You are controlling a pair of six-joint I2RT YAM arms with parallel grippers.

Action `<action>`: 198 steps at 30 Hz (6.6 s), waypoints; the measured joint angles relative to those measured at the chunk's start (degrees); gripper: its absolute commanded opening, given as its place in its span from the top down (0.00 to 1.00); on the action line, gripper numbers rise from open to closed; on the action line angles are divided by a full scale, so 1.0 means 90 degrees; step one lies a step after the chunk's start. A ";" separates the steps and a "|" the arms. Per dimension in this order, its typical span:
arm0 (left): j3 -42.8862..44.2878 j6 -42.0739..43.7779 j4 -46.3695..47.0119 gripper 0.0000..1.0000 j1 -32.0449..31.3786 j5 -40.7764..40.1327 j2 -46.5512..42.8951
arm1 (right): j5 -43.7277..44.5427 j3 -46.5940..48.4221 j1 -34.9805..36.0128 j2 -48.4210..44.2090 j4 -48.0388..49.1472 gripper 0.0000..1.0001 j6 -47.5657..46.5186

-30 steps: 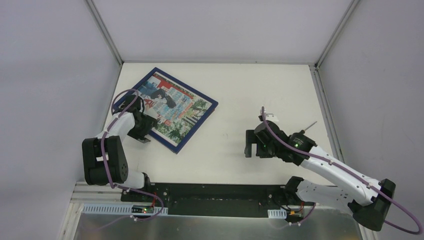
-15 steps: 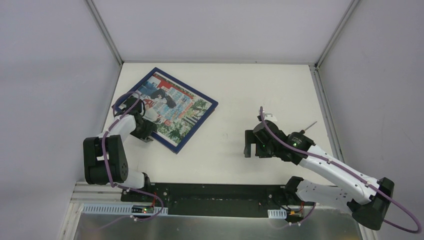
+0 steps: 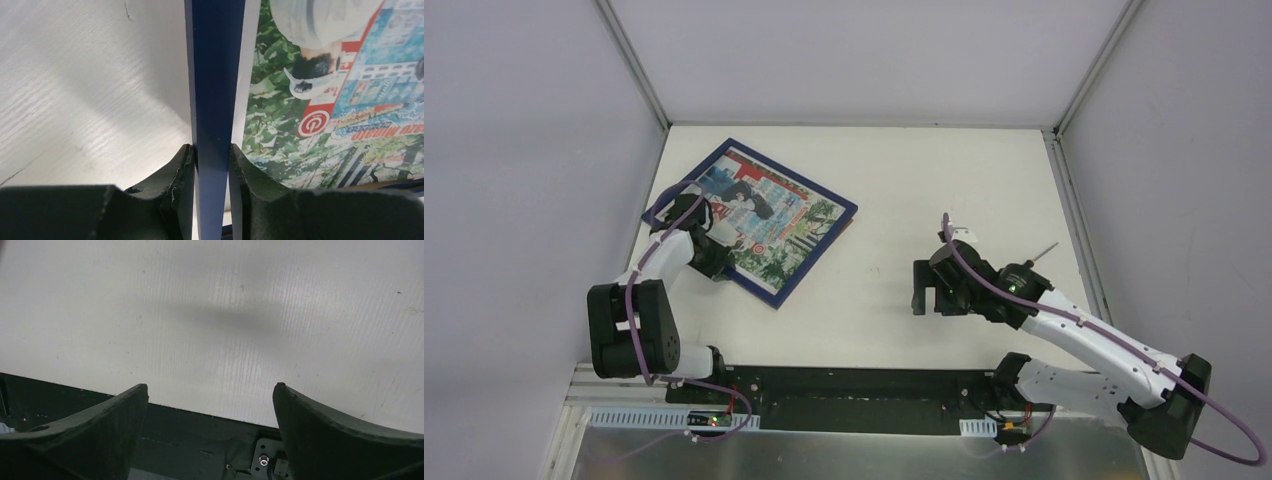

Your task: Take the photo out of the frame

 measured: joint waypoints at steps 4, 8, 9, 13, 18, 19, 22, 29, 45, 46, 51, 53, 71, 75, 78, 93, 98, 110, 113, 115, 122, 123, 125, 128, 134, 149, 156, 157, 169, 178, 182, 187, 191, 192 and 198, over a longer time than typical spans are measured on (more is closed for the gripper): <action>0.0189 0.0126 -0.0342 0.94 0.0000 -0.0053 -0.0270 | -0.0002 0.0000 -0.0002 0.0056 0.0000 0.01 0.0000; 0.0464 0.0211 -0.0617 1.00 0.0002 -0.0097 -0.0403 | -0.0007 0.0000 -0.0005 0.0107 0.0000 0.01 0.0000; 0.0527 0.0228 -0.0661 1.00 0.0002 -0.0100 -0.0413 | -0.0017 0.0000 -0.0005 0.0119 0.0000 0.01 0.0000; 0.0709 0.0260 -0.0775 1.00 0.0002 -0.0097 -0.0461 | -0.0046 0.0000 -0.0010 0.0175 0.0000 0.01 0.0000; 0.0969 0.0277 -0.0831 1.00 0.0002 -0.0022 -0.0478 | -0.0073 0.0000 -0.0012 0.0221 0.0000 0.01 -0.0002; 0.1020 0.0277 -0.0831 1.00 0.0002 0.0019 -0.0483 | -0.0083 0.0000 -0.0012 0.0238 0.0000 0.01 -0.0002; 0.1105 0.0277 -0.0826 1.00 0.0002 0.0070 -0.0529 | -0.0107 0.0000 -0.0015 0.0282 -0.0002 0.01 -0.0005; 0.1205 0.0338 -0.0862 1.00 0.0002 0.0087 -0.0777 | -0.0092 0.0000 -0.0056 0.0291 -0.0002 0.01 0.0002; 0.1783 0.0799 -0.0459 1.00 -0.0056 0.0005 -0.0879 | -0.0112 0.0002 -0.0748 0.0420 -0.0092 0.01 0.0053; 0.1821 0.0831 -0.0408 1.00 -0.0097 0.0000 -0.0879 | -0.0151 0.0002 -0.0882 0.0461 -0.0092 0.01 0.0053; 0.2198 0.1139 -0.0160 1.00 -0.0724 -0.0236 -0.0867 | -0.0724 0.0126 -0.1894 0.0731 -0.0087 0.01 -0.0007; 0.2363 0.1282 -0.0068 1.00 -0.1122 -0.0379 -0.0818 | -0.0945 0.0265 -0.2317 0.0855 -0.0095 0.01 -0.0078; 0.3359 0.1343 0.0697 0.66 -0.3917 -0.0765 0.1127 | -0.1719 0.0979 -0.3570 0.0901 -0.0265 0.01 -0.0908; 0.3189 0.0913 0.0729 0.49 -0.3679 -0.0585 0.0947 | -0.2045 0.0942 -0.3575 0.1217 -0.0061 0.01 -0.1013; 0.2586 0.0607 0.0712 0.38 -0.3211 -0.0192 0.0508 | -0.2147 0.0993 -0.3575 0.1741 0.0226 0.01 -0.1030; 0.0884 0.1151 0.0406 0.21 -0.1013 0.1566 -0.0177 | -0.1824 0.3281 -0.3575 0.5319 0.1037 0.09 -0.1763; 0.0911 0.1384 0.0369 0.21 -0.0969 0.1761 0.0175 | -0.1579 0.4352 -0.3551 0.6370 0.1037 0.12 -0.2008; 0.1015 0.1384 0.0352 0.27 -0.0925 0.2072 0.0619 | -0.1387 0.5673 -0.3441 0.7851 0.1294 0.32 -0.2249; 0.1015 0.1297 0.0338 0.29 -0.0911 0.2079 0.0850 | -0.1387 0.5693 -0.3337 0.8014 0.1331 0.39 -0.2297; 0.1015 0.1285 0.0328 0.30 -0.0874 0.2069 0.0969 | -0.1321 0.5722 -0.3257 0.8043 0.1341 0.42 -0.2341; 0.1005 0.1035 0.0321 0.42 -0.0646 0.2064 0.1311 | -0.0874 0.5639 -0.3058 0.8051 0.1440 0.70 -0.2538; 0.0976 0.0947 0.0330 0.42 -0.0627 0.2067 0.1392 | -0.0792 0.5620 -0.3053 0.8048 0.1455 0.73 -0.2572; 0.0855 0.0695 0.0342 0.42 -0.0622 0.2093 0.1486 | -0.0777 0.5549 -0.3043 0.8009 0.1532 0.76 -0.2715; 0.0794 0.0410 0.0342 0.41 -0.0624 0.2234 0.1508 | -0.0724 0.5336 -0.3002 0.7888 0.1751 0.85 -0.2713; 0.0794 0.0102 0.0325 0.40 -0.0583 0.2492 0.1659 | -0.0639 0.4595 -0.2975 0.7417 0.2045 1.00 -0.2710; 0.0792 0.0041 0.0301 0.39 -0.0583 0.2526 0.1719 | -0.0527 0.2535 -0.3881 0.5379 0.1957 1.00 -0.2504; 0.0797 0.0049 0.0299 0.38 -0.0583 0.2533 0.1719 | -0.0440 0.2091 -0.5134 0.5217 0.1921 1.00 -0.2154; 0.0799 0.0061 0.0296 0.38 -0.0583 0.2535 0.1719 | -0.0437 0.2081 -0.5265 0.5217 0.1894 1.00 -0.2157; 0.0903 0.0277 0.0209 0.32 -0.0593 0.2545 0.1719 | -0.0265 0.2081 -0.6067 0.5219 0.1802 0.84 -0.2251; 0.0998 0.0806 0.0032 0.24 -0.0595 0.2518 0.1326 | -0.0248 0.2089 -0.6088 0.5236 0.1749 0.20 -0.1889; 0.1030 0.1073 -0.0036 0.22 -0.0595 0.2545 0.0891 | -0.0243 0.2285 -0.6057 0.5280 0.1479 0.10 -0.1661; 0.1078 0.1282 -0.0078 0.19 -0.0600 0.2713 0.0357 | -0.0138 0.2686 -0.5712 0.5289 0.1195 0.06 -0.1479; 0.1078 0.1399 -0.0136 0.17 -0.0704 0.2778 -0.0034 | -0.0245 0.2858 -0.4911 0.5190 0.1110 0.03 -0.1241; 0.1081 0.1438 -0.0138 0.17 -0.0780 0.2790 -0.0117 | -0.0333 0.2888 -0.4707 0.5161 0.1100 0.03 -0.1168; 0.1083 0.1479 -0.0146 0.17 -0.1671 0.2798 -0.0163 | -0.1615 0.2941 -0.3354 0.5022 0.1569 0.06 -0.0362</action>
